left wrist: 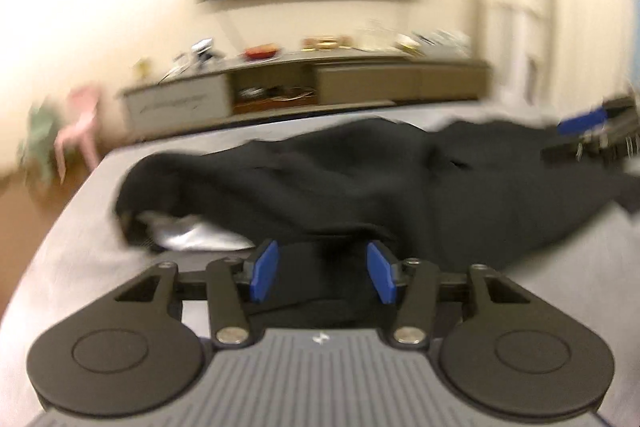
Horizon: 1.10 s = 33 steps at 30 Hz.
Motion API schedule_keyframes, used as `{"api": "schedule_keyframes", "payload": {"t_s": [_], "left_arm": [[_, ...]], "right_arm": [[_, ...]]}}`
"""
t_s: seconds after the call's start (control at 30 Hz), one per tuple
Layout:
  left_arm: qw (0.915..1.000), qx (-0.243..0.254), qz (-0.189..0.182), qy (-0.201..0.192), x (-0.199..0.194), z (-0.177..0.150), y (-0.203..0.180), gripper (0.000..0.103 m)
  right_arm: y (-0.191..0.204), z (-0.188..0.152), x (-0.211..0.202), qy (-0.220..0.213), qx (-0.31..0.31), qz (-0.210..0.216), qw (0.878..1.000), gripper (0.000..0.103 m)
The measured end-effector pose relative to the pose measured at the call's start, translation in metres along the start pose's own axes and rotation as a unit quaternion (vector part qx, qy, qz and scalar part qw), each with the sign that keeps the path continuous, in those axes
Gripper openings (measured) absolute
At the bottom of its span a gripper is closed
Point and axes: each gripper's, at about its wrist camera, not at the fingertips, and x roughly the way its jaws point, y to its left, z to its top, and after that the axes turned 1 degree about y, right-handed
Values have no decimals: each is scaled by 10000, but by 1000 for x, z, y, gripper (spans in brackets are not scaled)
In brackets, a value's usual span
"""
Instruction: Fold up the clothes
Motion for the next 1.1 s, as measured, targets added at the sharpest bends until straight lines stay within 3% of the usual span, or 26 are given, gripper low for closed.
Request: {"api": "schedule_keyframes", "payload": {"t_s": [0.1, 0.13, 0.27, 0.3, 0.33, 0.4, 0.43, 0.5, 0.53, 0.6, 0.67, 0.77, 0.8, 0.83, 0.87, 0.93, 1.0, 1.07, 1.1], "left_arm": [[9993, -284, 41, 220, 6, 2, 18, 52], [9994, -178, 109, 275, 13, 5, 15, 52], [9952, 902, 206, 316, 37, 4, -5, 54], [9930, 1124, 197, 292, 43, 1, -8, 54], [9906, 1329, 183, 264, 48, -1, -11, 54], [9864, 1618, -50, 295, 60, -3, -10, 53], [9838, 1756, -177, 314, 66, -4, -8, 46], [9776, 2029, -430, 353, 78, -6, -6, 2], [9772, 2017, -547, 378, 78, -4, -4, 0], [9772, 1928, -776, 429, 74, 0, 1, 0], [9829, 1565, -887, 383, 65, 8, 17, 0], [9933, 830, -332, 732, 69, 11, 56, 0], [9939, 561, -34, 953, 74, 9, 69, 0], [9932, 370, 165, 1088, 76, 7, 78, 0], [9928, 187, 288, 1149, 74, 6, 86, 0], [9952, -111, 263, 941, 61, 7, 95, 4], [9972, -473, 156, 561, 46, 13, 100, 24], [9959, -836, -13, 349, 41, 18, 101, 61], [9945, -982, -89, 347, 45, 20, 99, 65]], "right_arm": [[67, 46, 30, -116, -606, 626, 9961, 88], [90, 62, 42, -137, -824, 829, 9931, 88], [168, 99, 112, 313, -1711, 1010, 9796, 89], [175, 103, 130, 501, -1861, 999, 9762, 84], [182, 106, 149, 693, -1990, 992, 9725, 78], [184, 111, 175, 1105, -2225, 956, 9639, 10], [185, 112, 188, 1311, -2339, 936, 9588, 6], [173, 132, 187, 1208, -2168, 1082, 9627, 5], [164, 146, 181, 1078, -1899, 1207, 9684, 5], [137, 183, 163, 613, -1008, 1495, 9817, 5], [107, 217, 153, 173, -12, 1654, 9861, 5], [78, 236, 176, 38, 1003, 1384, 9853, 9], [73, 233, 189, 128, 1174, 1343, 9839, 18], [71, 229, 204, 429, 1226, 1442, 9810, 33], [63, 224, 207, 574, 1369, 1544, 9768, 57], [39, 212, 196, 532, 1705, 1703, 9691, 59], [2, 190, 159, 293, 1891, 1769, 9655, 71], [-46, 146, 108, 43, 1890, 1602, 9688, 76], [-72, 120, 86, -18, 1847, 1359, 9733, 81]]}}
